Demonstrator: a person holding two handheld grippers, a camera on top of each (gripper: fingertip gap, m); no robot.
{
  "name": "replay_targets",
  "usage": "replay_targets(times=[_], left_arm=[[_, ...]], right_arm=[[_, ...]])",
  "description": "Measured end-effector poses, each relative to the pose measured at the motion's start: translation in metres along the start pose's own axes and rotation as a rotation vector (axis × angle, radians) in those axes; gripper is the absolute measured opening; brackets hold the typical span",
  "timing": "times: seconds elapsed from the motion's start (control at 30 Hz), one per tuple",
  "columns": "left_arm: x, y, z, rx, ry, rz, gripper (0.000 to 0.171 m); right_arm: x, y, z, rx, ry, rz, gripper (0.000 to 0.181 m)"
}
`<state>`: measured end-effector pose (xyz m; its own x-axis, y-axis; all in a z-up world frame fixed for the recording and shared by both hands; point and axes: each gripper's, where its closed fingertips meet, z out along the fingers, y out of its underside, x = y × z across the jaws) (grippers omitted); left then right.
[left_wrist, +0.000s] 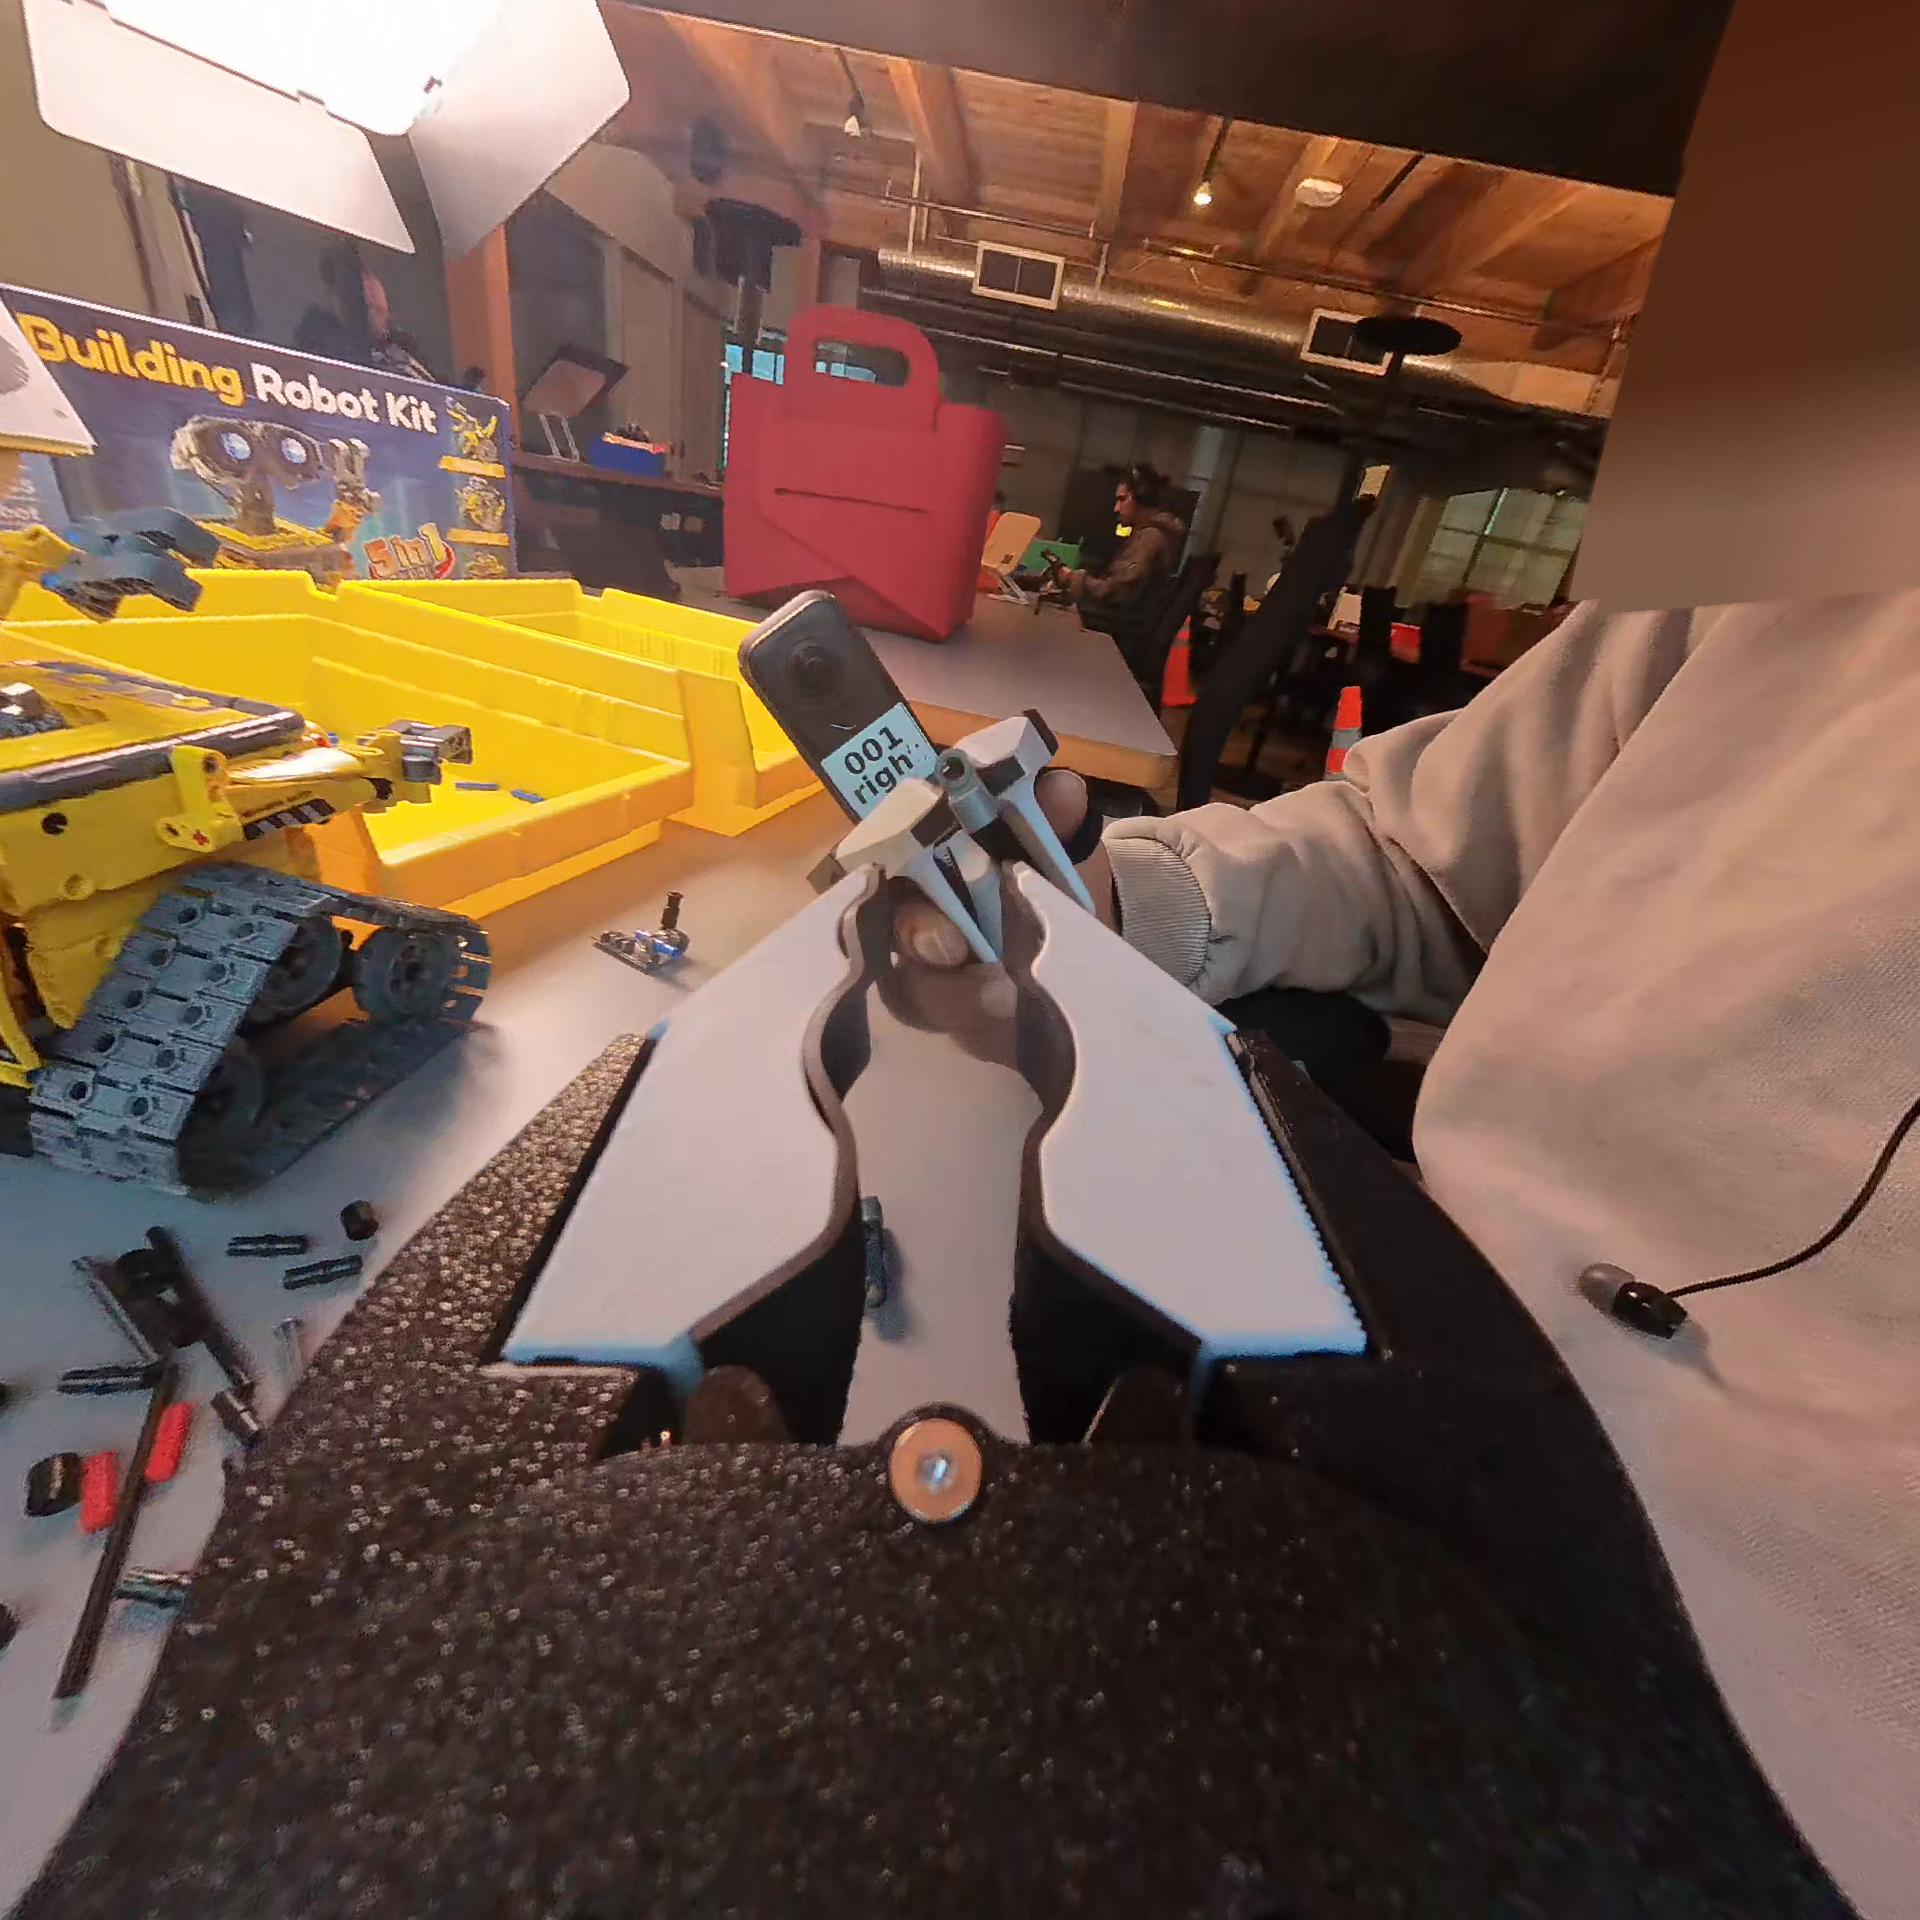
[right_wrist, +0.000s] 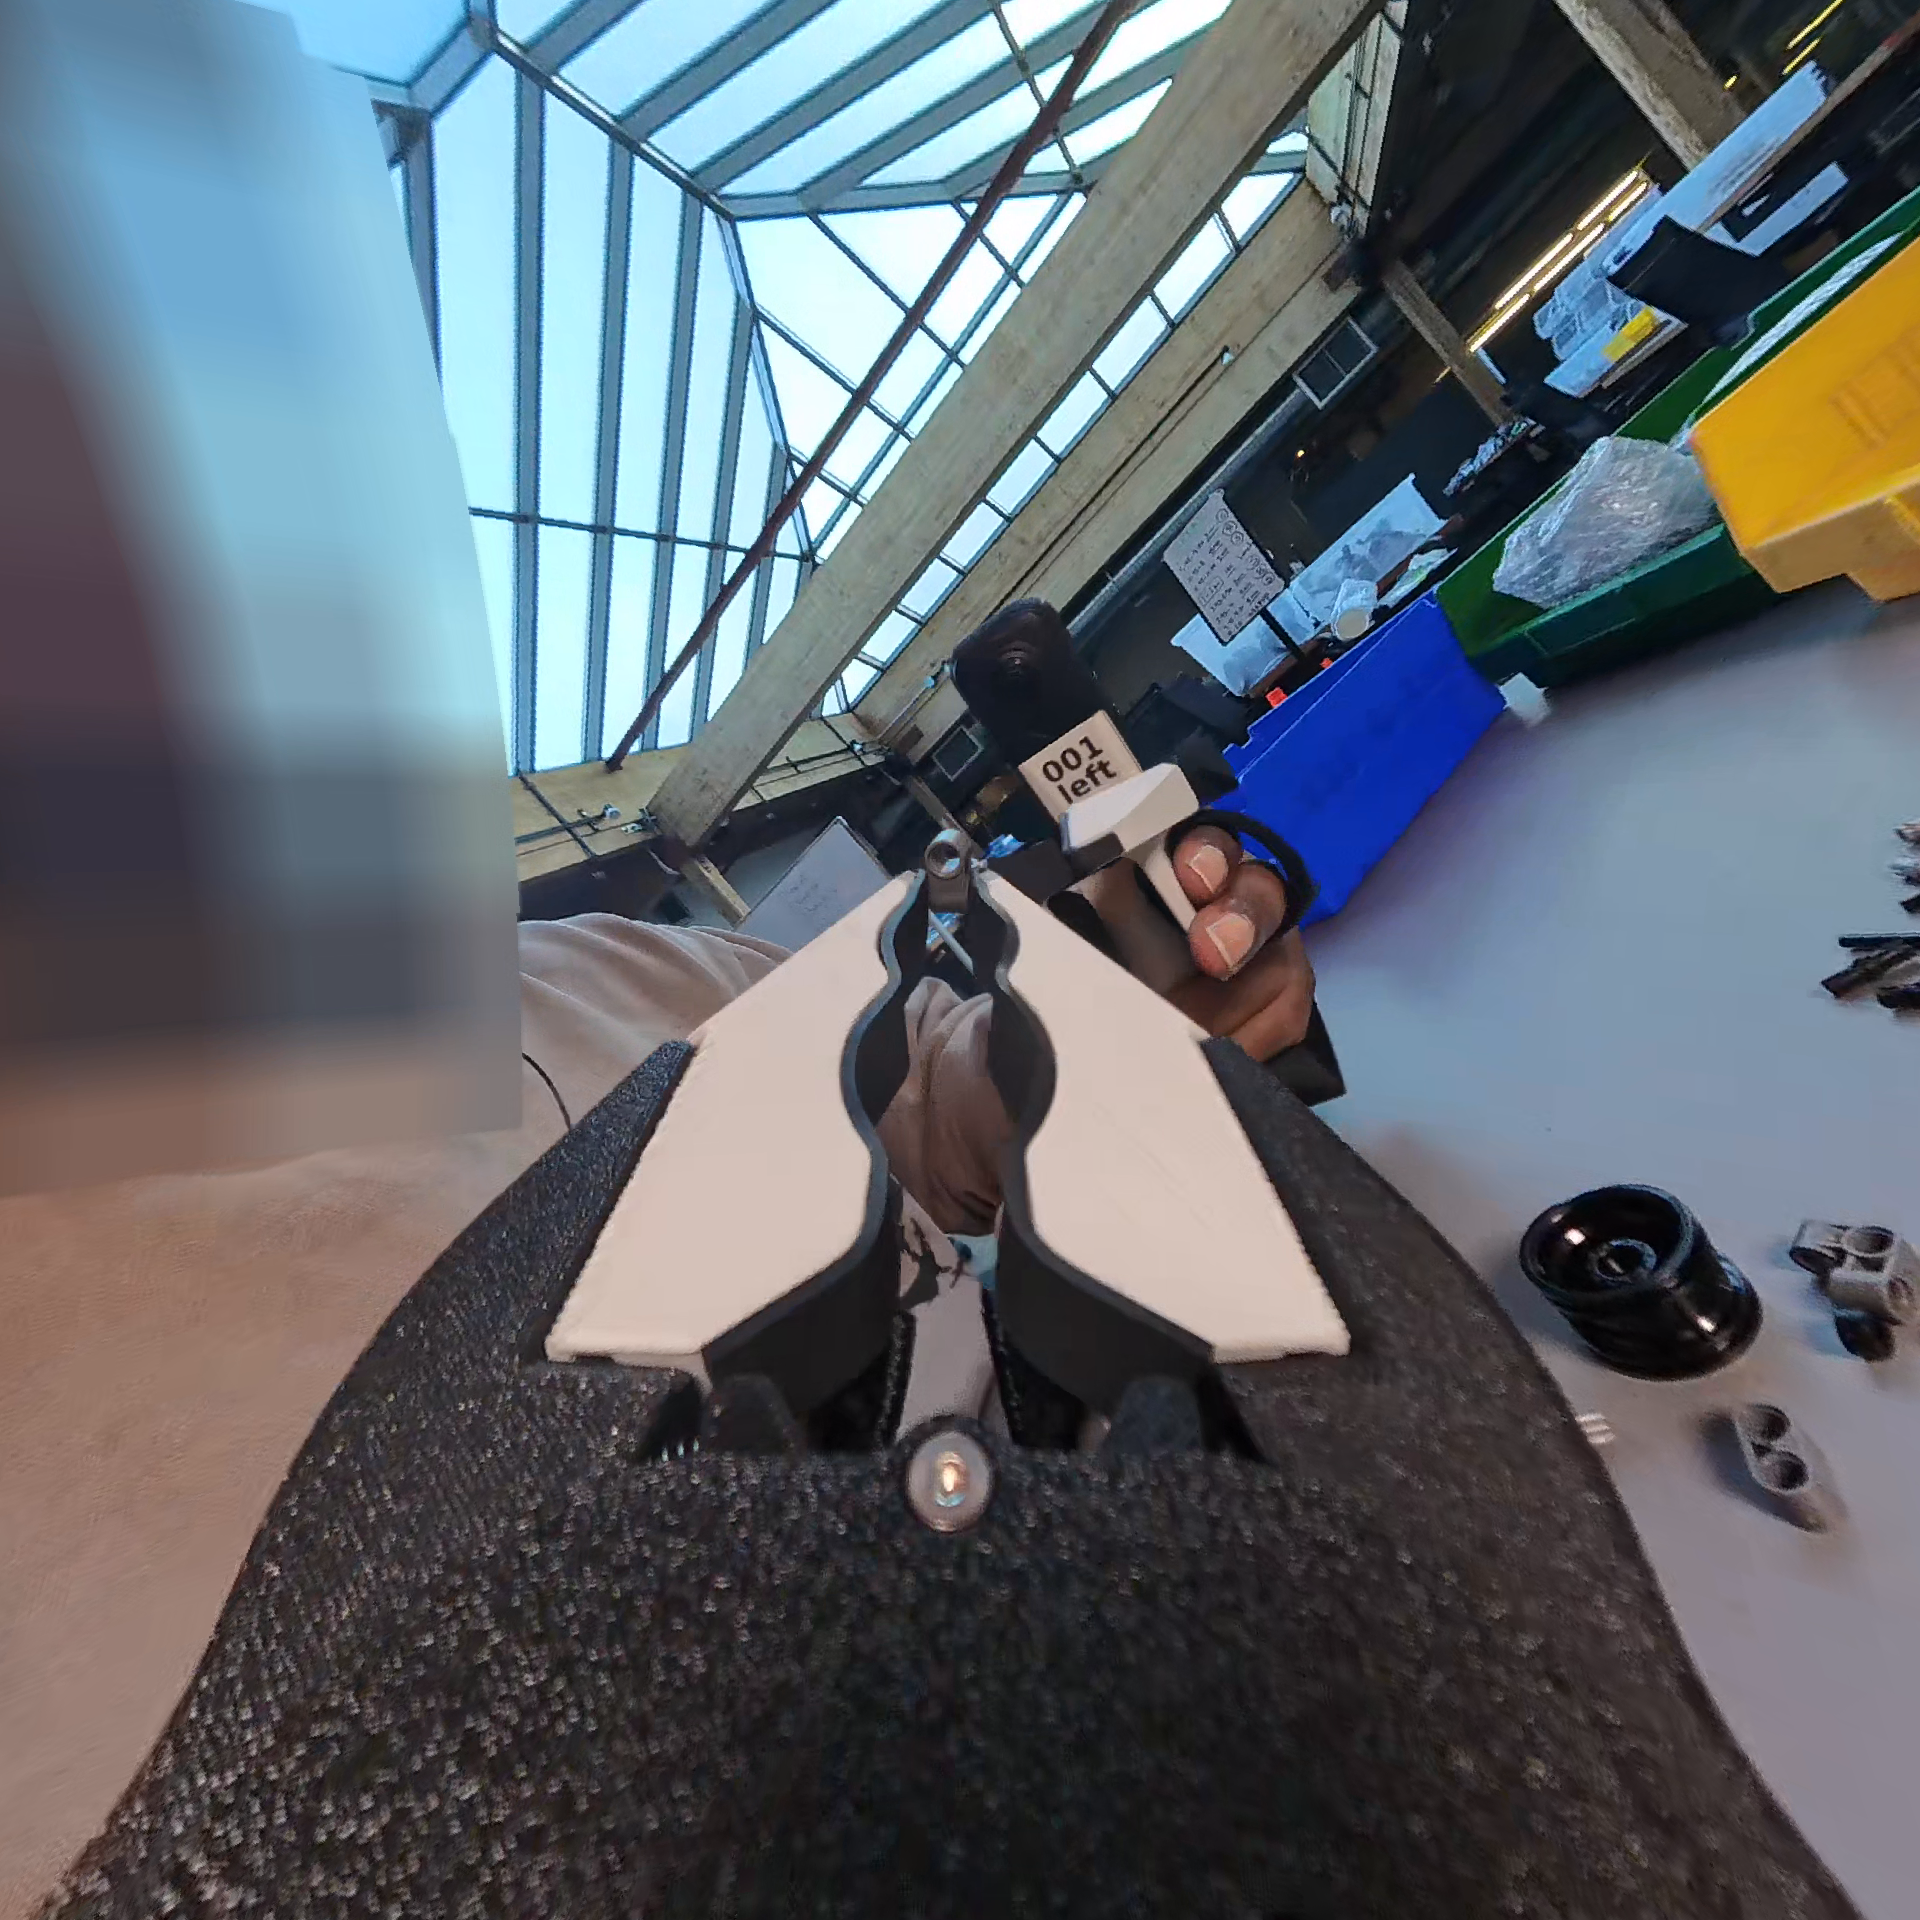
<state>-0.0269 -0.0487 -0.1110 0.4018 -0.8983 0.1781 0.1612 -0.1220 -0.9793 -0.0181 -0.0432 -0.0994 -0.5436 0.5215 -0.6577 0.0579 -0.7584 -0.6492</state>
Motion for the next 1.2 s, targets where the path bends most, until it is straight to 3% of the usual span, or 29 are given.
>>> replay_targets(times=[0.1,0.2,0.37,0.57,0.73,0.9,1.0,1.2], left_arm=[[0.004,0.003,0.003,-0.012,0.026,-0.018,0.020],[0.003,0.008,0.004,-0.042,0.013,-0.012,0.008],[0.000,0.015,0.002,-0.101,0.027,-0.061,0.006],[-0.006,0.031,0.003,-0.181,0.017,-0.118,0.006],[-0.002,0.044,0.006,-0.237,0.061,-0.202,0.006],[-0.003,0.049,0.007,-0.254,0.080,-0.281,0.007],[-0.002,0.050,0.007,-0.256,0.095,-0.318,0.006],[-0.002,0.051,0.006,-0.256,0.106,-0.383,0.007]], right_arm=[[0.008,0.008,0.002,-0.042,0.062,-0.060,0.005],[0.015,0.018,0.005,-0.107,0.128,-0.167,0.006],[0.021,0.022,0.003,-0.172,0.222,-0.330,0.006],[0.033,0.026,-0.007,-0.306,0.392,-0.639,0.008],[0.035,0.035,-0.014,-0.440,0.440,-0.884,0.010],[0.036,0.043,-0.018,-0.569,0.482,-1.168,0.025],[0.041,0.042,-0.018,-0.614,0.547,-1.311,0.017],[0.044,0.042,-0.017,-0.645,0.573,-1.396,0.014]])
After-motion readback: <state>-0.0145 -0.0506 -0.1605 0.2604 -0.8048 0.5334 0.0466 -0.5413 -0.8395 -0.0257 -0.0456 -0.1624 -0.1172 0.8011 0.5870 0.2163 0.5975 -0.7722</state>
